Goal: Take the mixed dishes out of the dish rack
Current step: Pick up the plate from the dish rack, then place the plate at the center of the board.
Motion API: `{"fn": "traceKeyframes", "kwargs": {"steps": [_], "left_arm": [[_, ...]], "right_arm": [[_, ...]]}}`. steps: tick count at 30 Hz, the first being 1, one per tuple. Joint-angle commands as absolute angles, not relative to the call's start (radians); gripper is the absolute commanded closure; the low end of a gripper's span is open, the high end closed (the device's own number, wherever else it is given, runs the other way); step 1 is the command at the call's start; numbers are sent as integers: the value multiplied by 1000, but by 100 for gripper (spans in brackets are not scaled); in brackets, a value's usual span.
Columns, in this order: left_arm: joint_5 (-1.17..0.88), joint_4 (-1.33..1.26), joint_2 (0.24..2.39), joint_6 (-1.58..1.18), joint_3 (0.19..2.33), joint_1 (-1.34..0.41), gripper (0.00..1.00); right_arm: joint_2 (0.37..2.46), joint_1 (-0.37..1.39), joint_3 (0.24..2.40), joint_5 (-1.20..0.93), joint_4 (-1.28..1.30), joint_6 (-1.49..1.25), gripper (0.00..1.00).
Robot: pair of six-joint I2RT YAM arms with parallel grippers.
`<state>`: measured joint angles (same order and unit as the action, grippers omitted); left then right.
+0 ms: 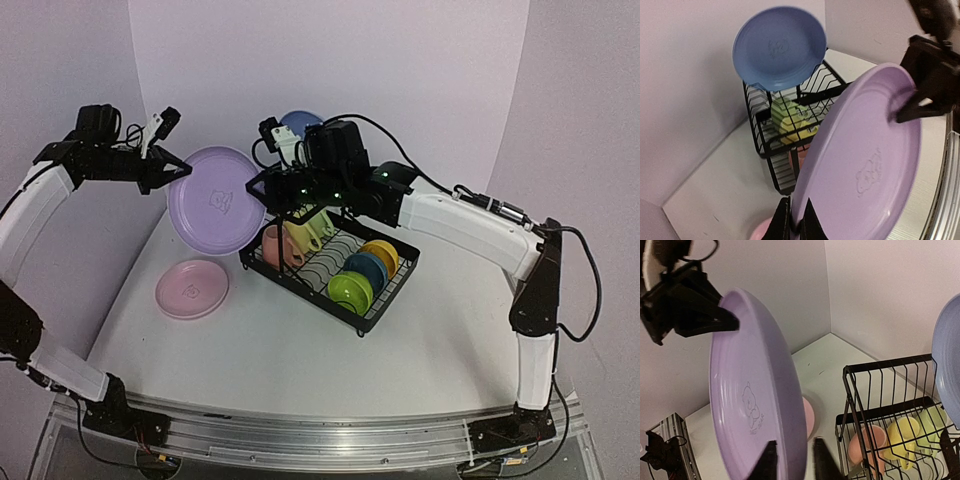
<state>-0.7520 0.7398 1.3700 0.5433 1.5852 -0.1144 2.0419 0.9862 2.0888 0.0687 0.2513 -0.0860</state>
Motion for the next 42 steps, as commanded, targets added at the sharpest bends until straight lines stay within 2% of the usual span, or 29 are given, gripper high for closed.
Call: {"fn": "traceKeyframes", "kwargs": {"steps": [1, 4, 6, 14, 22, 42], "left_arm": [[-733, 856, 1412, 375, 1581, -50, 100], [-749, 884, 1427, 319, 1548, 57, 100], [-710, 917, 1444, 323, 1523, 91, 100], [-581, 987, 1606, 240, 1430, 233, 100], [-419, 867, 1711, 208, 1317, 217, 100], [-422, 782, 1885, 131, 1327, 163, 100]], "right_arm": [[2016, 987, 2106, 35, 203, -79, 36], [1981, 988, 2073, 49, 202, -82, 15], [1949, 987, 2044, 60, 199, -83, 12], [1831, 987, 1930, 93, 186, -81, 8], [1778, 987, 1844, 113, 140, -73, 6], [1725, 987, 1790, 103, 111, -66, 3]]}}
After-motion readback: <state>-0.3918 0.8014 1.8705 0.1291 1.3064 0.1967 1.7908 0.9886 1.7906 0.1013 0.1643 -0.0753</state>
